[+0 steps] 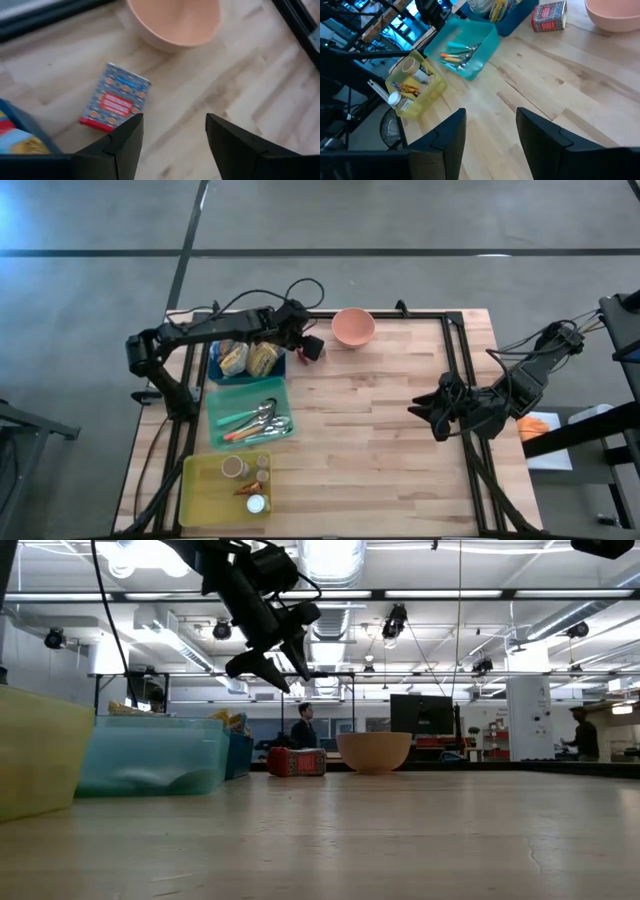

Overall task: Pick & Place Food Item
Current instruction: Put the red spice can into the yellow bin

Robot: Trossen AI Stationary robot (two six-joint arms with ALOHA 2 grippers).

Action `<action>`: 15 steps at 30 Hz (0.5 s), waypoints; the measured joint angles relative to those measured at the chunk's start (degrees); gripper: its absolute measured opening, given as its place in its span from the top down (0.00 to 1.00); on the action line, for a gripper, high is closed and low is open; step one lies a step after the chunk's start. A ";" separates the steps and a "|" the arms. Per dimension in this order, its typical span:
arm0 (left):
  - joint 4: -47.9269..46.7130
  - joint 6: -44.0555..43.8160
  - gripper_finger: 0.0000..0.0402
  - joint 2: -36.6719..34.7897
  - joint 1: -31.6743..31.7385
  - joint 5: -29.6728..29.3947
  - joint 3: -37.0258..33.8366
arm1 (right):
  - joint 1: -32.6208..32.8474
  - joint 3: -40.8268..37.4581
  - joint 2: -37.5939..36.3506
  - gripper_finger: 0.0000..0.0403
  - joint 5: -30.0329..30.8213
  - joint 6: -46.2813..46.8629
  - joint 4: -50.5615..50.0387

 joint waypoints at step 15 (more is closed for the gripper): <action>0.41 0.57 0.04 0.00 3.32 -0.29 0.02 | 0.00 -0.02 0.00 0.58 4.13 -1.37 -0.09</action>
